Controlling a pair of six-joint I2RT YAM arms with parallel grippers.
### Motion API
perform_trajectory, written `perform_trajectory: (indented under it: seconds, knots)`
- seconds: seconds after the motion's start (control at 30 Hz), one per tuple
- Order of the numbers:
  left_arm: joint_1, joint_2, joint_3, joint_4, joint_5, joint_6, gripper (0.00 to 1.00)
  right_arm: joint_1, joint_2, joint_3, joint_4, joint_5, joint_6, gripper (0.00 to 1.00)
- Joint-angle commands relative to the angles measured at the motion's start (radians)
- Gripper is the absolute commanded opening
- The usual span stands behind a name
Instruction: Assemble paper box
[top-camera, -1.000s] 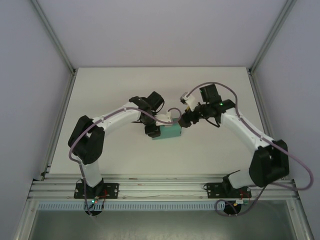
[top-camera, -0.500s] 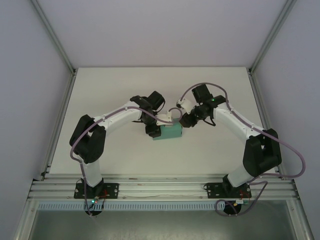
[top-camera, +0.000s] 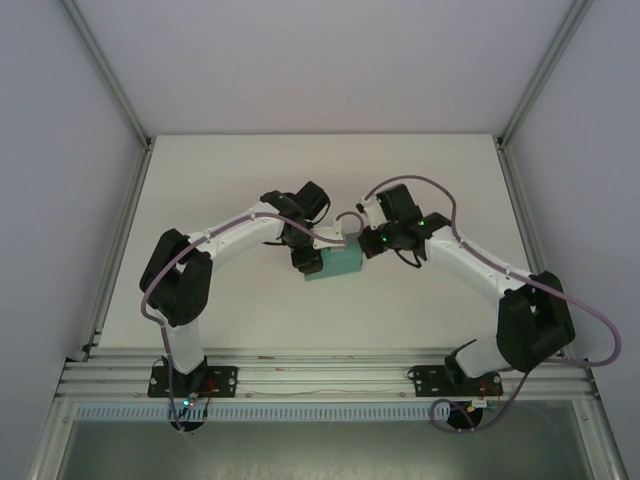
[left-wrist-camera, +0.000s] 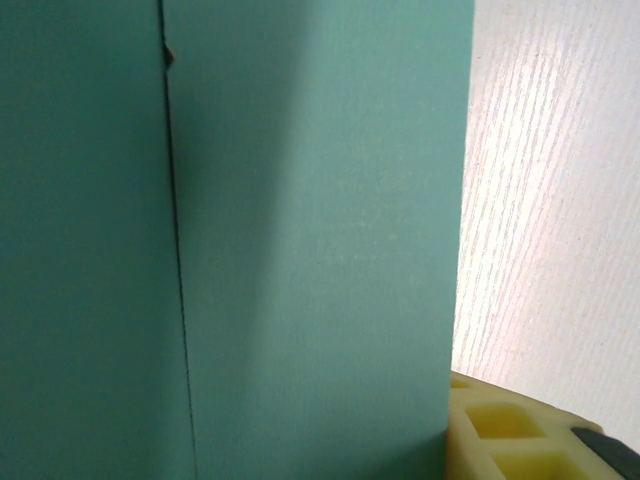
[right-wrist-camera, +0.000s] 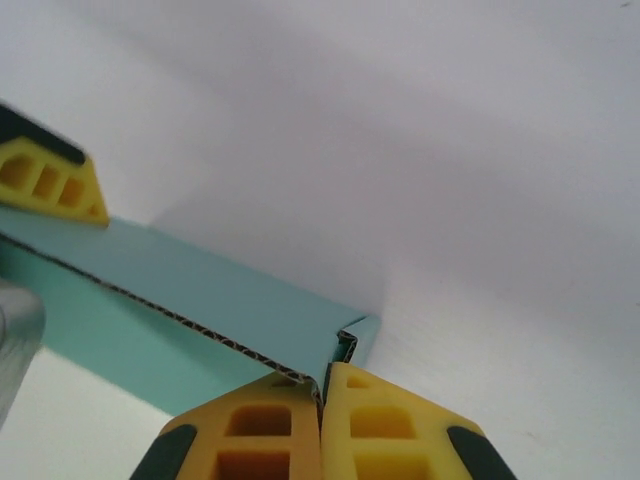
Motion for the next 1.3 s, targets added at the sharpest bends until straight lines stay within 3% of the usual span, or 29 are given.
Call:
perform_trajectory:
  seconds: [0.0,0.13,0.3,0.53,0.8,1.0,1.23,1.27]
  knots:
    - [-0.009,0.04,0.005,0.06,0.014,-0.011,0.47,0.043,0.001,-0.07,0.191,0.1,0.314,0.0]
    - [-0.008,0.041,0.006,0.059,0.002,-0.017,0.47,0.071,-0.001,-0.099,0.188,0.159,0.335,0.0]
    - [-0.008,0.037,-0.001,0.066,-0.002,-0.015,0.47,0.072,-0.007,-0.179,0.21,0.201,0.249,0.0]
    - [-0.005,0.043,-0.002,0.06,-0.011,-0.015,0.47,0.076,-0.058,-0.344,0.345,0.209,0.163,0.0]
    - [0.005,0.04,0.006,0.075,0.012,-0.034,0.47,0.093,-0.064,-0.371,0.348,0.2,0.153,0.0]
    - [0.008,0.047,0.012,0.103,0.012,-0.073,0.49,0.146,-0.068,-0.511,0.557,0.266,0.132,0.0]
    - [0.008,0.027,0.034,0.111,0.01,-0.112,0.61,0.164,-0.033,-0.534,0.588,0.313,0.137,0.0]
    - [0.008,0.019,0.033,0.122,-0.002,-0.129,0.68,0.164,-0.035,-0.527,0.581,0.32,0.146,0.0]
